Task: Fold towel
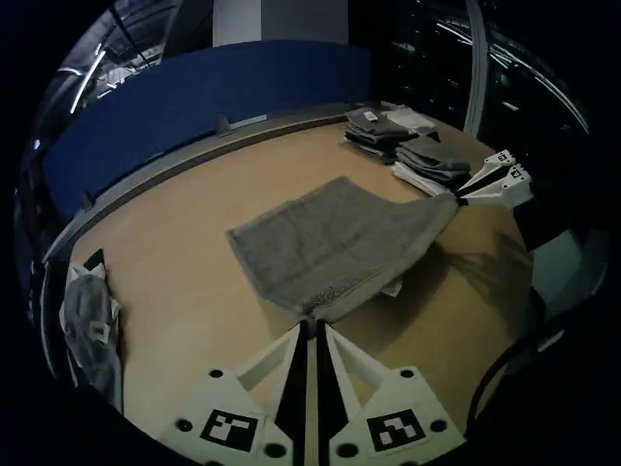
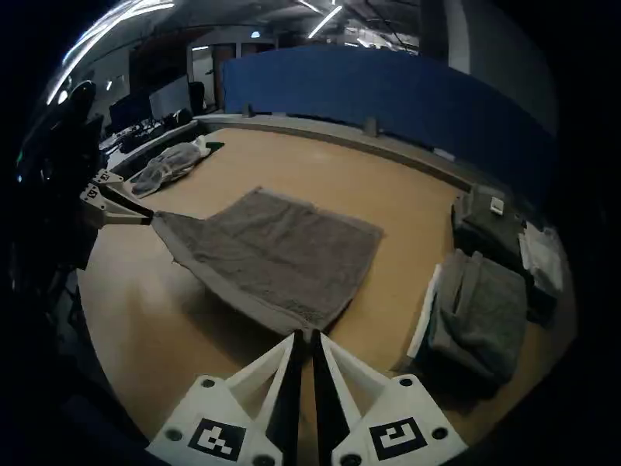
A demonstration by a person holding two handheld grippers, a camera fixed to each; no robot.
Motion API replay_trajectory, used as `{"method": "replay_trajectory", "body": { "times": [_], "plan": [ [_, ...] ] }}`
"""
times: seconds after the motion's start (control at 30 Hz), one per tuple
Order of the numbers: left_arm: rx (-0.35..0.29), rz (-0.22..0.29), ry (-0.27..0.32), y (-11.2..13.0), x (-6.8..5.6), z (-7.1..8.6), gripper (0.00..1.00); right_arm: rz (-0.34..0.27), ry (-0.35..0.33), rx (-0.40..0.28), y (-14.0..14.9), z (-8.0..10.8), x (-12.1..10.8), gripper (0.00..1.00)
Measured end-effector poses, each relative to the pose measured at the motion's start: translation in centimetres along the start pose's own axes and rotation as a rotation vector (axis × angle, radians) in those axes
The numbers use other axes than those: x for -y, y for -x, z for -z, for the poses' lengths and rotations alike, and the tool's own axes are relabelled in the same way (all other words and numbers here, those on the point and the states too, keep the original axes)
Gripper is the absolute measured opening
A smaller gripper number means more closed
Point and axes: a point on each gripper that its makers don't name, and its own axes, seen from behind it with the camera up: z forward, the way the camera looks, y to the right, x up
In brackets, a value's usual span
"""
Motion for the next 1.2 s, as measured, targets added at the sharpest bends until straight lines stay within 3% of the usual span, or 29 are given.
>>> {"method": "replay_trajectory", "body": {
  "times": [0.57, 1.2],
  "plan": [
    [-0.052, 0.037, -0.024, -3.5, 0.0, 3.3, 0.07, -0.003, 0.000, -0.053, -3.2, 3.0, 0.3, 0.08],
    [-0.055, 0.047, -0.026, -4.2, 0.3, 3.5, 0.07, 0.001, -0.002, -0.069, -4.4, 3.6, 0.0, 0.08]
  ]
}}
